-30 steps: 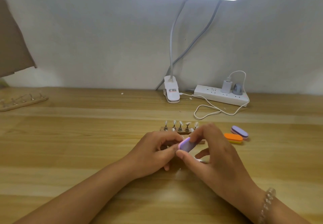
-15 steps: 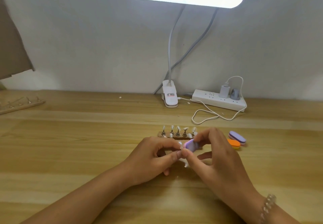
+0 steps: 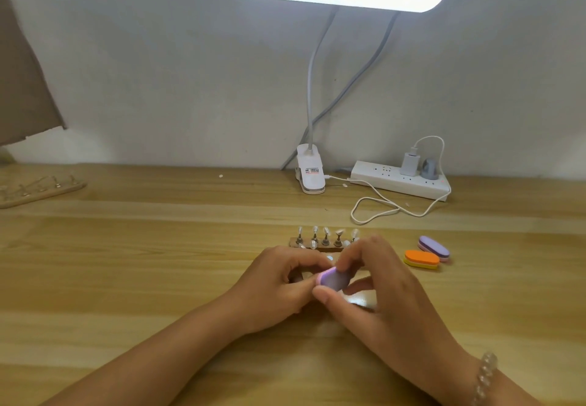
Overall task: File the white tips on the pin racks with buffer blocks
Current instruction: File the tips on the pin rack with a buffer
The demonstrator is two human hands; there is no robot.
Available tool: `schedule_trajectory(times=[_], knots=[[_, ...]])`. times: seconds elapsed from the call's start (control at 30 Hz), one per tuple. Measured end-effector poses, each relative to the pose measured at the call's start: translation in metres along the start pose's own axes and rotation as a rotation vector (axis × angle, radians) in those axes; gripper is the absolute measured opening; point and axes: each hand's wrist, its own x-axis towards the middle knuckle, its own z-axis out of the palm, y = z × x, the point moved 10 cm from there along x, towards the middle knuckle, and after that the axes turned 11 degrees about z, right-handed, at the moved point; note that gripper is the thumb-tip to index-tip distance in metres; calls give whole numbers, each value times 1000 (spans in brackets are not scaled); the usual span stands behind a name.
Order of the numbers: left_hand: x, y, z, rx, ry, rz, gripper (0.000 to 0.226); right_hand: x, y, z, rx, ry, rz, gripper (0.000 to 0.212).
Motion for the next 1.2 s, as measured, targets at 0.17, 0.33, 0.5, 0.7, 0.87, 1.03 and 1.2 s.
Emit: schedule_trajectory(times=[0.17,0.33,0.5,0.7,0.87,1.03,1.2], knots=[[0,1,-2,16,18,-5,12,4,15,-10,68,45,98,21],[0,3,1,70,-10,13,17,2,3,-3,83,-6,28,17],[1,4,-2,43,19,26,12,5,17,-9,111,34,122,16],[2,7,-4,72,47,33,14,7,25,-9,157,13,184,13],[0,9,-8,102,72,64,9,3,6,-10,91,42,45,12],[0,12,-8,117,75,74,13,6,16,-13,123,51,109,14],[-1,8,-10,121,78,55,17,-2,-8,-3,52,4,-54,20]])
